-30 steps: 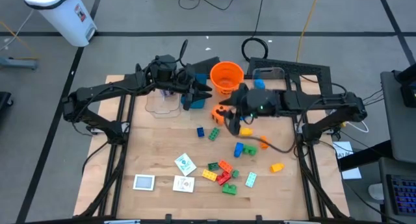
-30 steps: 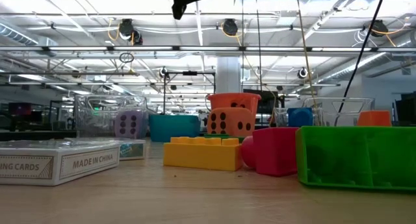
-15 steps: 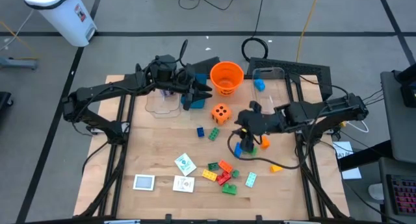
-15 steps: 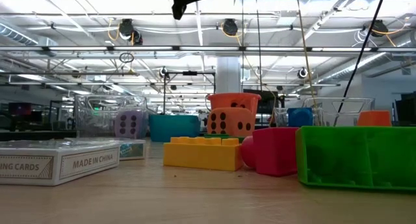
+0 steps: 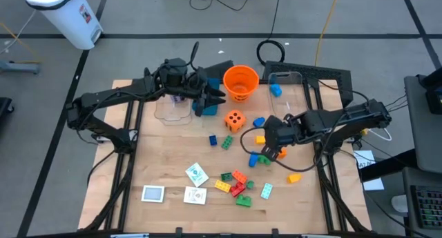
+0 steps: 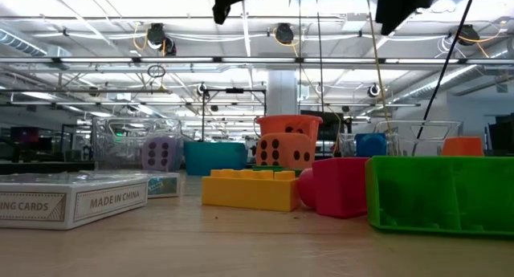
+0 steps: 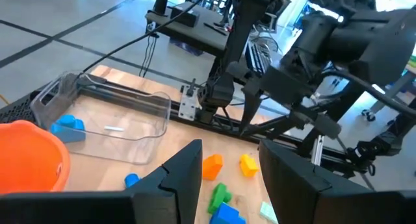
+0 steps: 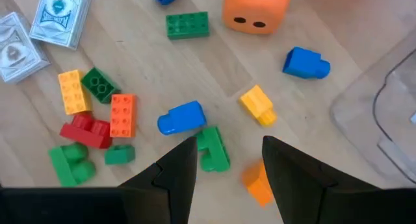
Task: Pick & Place Toys
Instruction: Put the orange game piece into the right transparent bin
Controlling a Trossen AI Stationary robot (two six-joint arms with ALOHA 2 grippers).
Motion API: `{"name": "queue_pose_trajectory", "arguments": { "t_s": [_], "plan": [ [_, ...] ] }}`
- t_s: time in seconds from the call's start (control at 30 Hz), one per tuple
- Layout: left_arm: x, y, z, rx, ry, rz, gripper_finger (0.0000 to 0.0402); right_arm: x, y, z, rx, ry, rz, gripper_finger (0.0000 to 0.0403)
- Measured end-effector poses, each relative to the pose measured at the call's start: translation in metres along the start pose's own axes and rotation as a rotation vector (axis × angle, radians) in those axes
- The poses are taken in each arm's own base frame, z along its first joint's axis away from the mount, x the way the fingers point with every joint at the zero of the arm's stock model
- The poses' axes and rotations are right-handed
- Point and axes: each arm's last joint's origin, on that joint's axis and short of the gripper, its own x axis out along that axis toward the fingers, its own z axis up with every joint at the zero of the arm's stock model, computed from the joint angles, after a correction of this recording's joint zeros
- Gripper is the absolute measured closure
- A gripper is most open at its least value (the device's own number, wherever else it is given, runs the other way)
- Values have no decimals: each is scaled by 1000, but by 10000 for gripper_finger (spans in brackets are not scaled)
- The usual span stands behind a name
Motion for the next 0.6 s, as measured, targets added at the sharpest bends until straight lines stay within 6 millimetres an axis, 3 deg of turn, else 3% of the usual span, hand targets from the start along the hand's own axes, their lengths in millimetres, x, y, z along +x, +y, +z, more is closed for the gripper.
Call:
{"name": "queue_pose_trajectory", "arguments": {
  "t_s": [0.13,0.27,0.47,0.6],
  "plan": [
    [0,-1,4,-51,-38,-18,243,7,7,3,-10,-42,69,236],
    [-1,-3,3,-68,0,-112,243,8,4,1,4,25,80,236],
    [-6,-13,-6,-82,100,-153,243,8,-17,-8,174,219,-71,236],
    [-6,-23,-15,-79,177,-151,243,7,-25,-12,226,230,-175,236]
  ]
}}
